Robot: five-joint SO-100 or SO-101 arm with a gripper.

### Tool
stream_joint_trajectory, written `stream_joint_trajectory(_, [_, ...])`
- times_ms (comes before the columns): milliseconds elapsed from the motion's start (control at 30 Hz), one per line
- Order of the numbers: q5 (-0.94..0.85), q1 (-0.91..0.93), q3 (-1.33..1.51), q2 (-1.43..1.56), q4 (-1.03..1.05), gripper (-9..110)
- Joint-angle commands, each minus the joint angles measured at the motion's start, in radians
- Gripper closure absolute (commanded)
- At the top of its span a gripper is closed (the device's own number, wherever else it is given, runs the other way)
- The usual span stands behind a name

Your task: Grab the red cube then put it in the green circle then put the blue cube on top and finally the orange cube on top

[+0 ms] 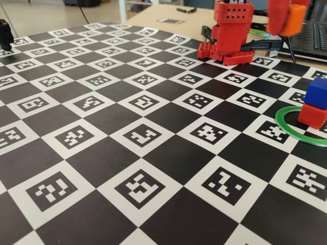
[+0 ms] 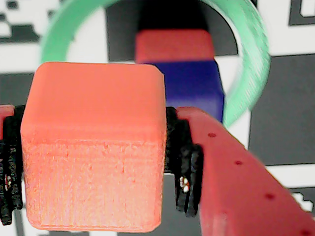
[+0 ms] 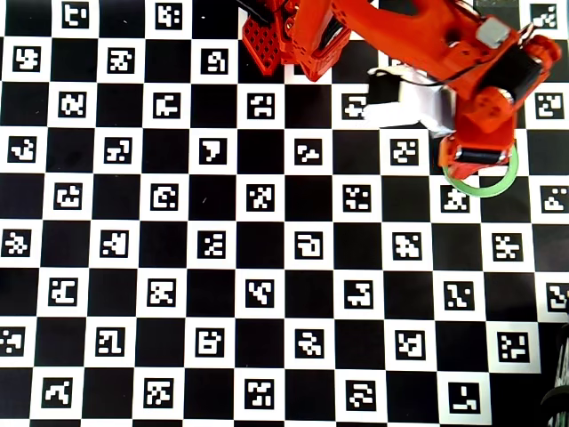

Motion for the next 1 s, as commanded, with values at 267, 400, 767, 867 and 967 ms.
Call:
stream_joint_trajectory(267, [0.107, -0.118, -0.212, -0.100, 0.075, 91])
stream_joint_trajectory(400, [0.124, -0.123, -0.233, -0.127, 0.075, 91])
stream_joint_trajectory(767, [0.121, -0.123, -0.210, -0.172, 0.058, 91])
stream_joint_trajectory(867, [0.120, -0.123, -0.163, -0.149, 0.035, 90])
stream_joint_trajectory(967, [0.121, -0.123, -0.098, -0.112, -0.006, 90])
